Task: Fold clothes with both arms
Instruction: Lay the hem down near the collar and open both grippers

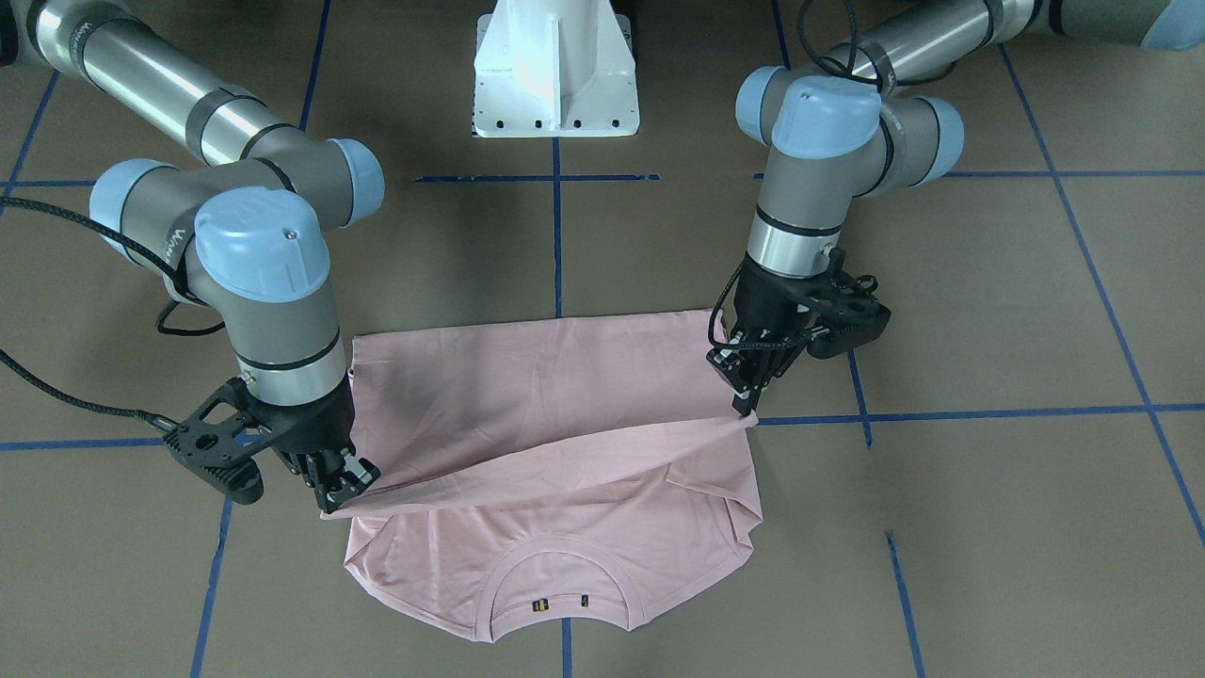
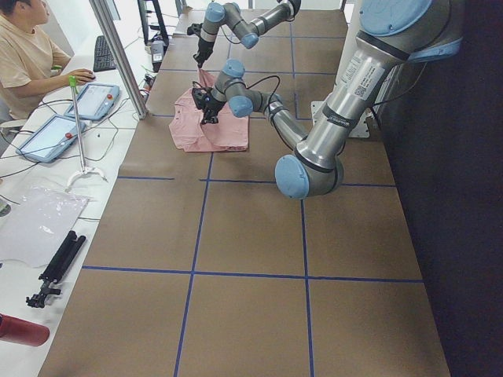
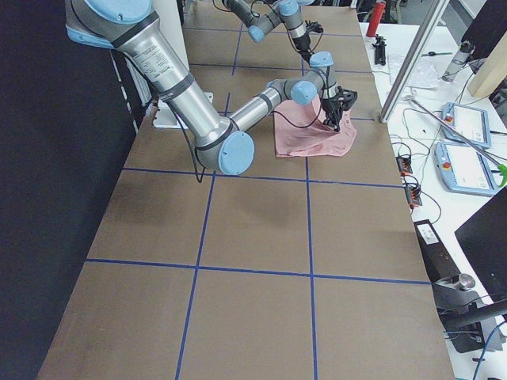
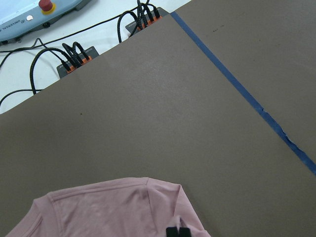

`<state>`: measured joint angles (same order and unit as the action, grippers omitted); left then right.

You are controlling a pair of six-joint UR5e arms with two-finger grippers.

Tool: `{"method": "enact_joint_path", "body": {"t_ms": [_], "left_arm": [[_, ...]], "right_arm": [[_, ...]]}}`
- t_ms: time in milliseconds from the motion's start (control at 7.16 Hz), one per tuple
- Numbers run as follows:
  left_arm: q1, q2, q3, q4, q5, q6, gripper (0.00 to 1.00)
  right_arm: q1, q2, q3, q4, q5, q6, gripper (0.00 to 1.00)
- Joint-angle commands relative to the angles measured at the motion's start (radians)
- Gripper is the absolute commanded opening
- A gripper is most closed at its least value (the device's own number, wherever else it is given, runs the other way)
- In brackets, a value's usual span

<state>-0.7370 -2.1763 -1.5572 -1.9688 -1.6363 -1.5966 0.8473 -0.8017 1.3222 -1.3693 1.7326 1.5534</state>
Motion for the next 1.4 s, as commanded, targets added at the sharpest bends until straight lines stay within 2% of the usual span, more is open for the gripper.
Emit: {"method": "enact_joint_path", "body": {"t_ms": [0, 419, 559, 978, 1118, 1258], "left_arm": [[-0.004, -0.019, 0.142, -0.122, 0.033, 0.012, 0.0], [-0.004, -0.063, 0.265, -0.223, 0.046, 0.009, 0.0], [-0.004, -0.063, 0.281, -0.24, 0.047, 0.009, 0.0], [-0.004, -0.069, 0.298, -0.264, 0.046, 0.007, 0.13], [-0.002, -0.069, 0.298, -0.277, 0.046, 0.006, 0.19], [0.001, -0.06, 0.298, -0.295, 0.044, 0.006, 0.23]], "right_arm": [[-0.001, 0.033, -0.168, 0.125, -0.002, 0.001, 0.0], [-0.004, 0.07, -0.274, 0.19, -0.005, -0.001, 0.0], [-0.005, 0.07, -0.279, 0.19, -0.004, -0.001, 0.0], [-0.014, 0.081, -0.281, 0.191, -0.004, 0.001, 0.0], [-0.022, 0.079, -0.279, 0.191, -0.005, 0.001, 0.22], [-0.022, 0.079, -0.278, 0.191, -0.005, 0.001, 0.3]]}}
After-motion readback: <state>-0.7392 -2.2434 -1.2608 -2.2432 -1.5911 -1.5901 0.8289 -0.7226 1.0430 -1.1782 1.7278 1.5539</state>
